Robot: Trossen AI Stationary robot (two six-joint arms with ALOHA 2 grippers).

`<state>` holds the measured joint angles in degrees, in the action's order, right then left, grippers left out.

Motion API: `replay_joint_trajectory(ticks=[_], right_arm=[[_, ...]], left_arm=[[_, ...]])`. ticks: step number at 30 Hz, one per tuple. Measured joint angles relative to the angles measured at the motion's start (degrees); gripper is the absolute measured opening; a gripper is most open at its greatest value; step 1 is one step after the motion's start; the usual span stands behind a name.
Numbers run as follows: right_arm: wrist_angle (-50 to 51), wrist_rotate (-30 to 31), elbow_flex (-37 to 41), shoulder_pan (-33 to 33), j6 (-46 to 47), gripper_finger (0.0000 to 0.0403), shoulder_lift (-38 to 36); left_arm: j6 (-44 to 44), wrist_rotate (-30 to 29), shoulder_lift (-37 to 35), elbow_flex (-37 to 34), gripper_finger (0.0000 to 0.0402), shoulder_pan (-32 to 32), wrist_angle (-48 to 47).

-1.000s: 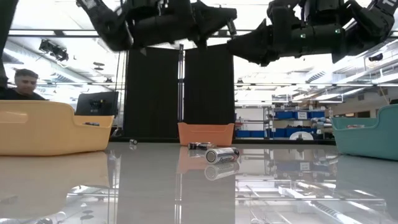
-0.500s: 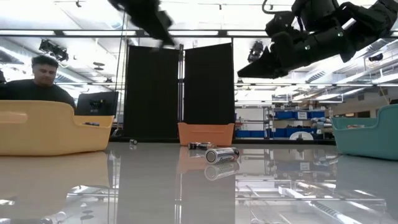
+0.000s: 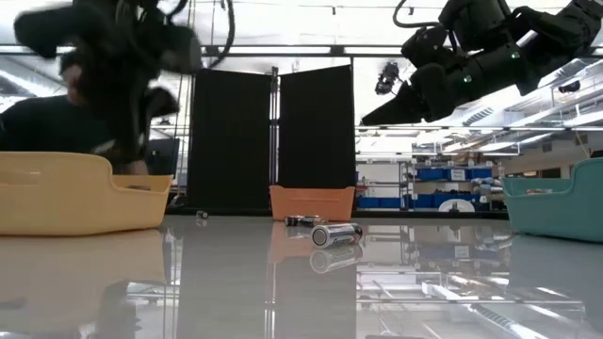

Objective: Sort batteries
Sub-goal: Put the red battery into the yellow bin

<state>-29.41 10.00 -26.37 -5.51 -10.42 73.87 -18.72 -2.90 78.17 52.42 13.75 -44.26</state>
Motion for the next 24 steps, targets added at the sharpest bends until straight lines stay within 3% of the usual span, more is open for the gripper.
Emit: replay_joint_trajectory(ticks=[7, 24], right_arm=[[-0.02, -2.19, 0.0, -1.33, -0.25, 0.0009, 0.0], [0.2, -2.38, 0.0, -2.17, 0.83, 0.0011, 0.0]], left_arm=[[-2.54, -0.37, 0.15, -6.89, 0.0058, 0.16, 6.25], [0.33, 0.83, 8.97, -7.07, 0.0058, 0.63, 8.47]])
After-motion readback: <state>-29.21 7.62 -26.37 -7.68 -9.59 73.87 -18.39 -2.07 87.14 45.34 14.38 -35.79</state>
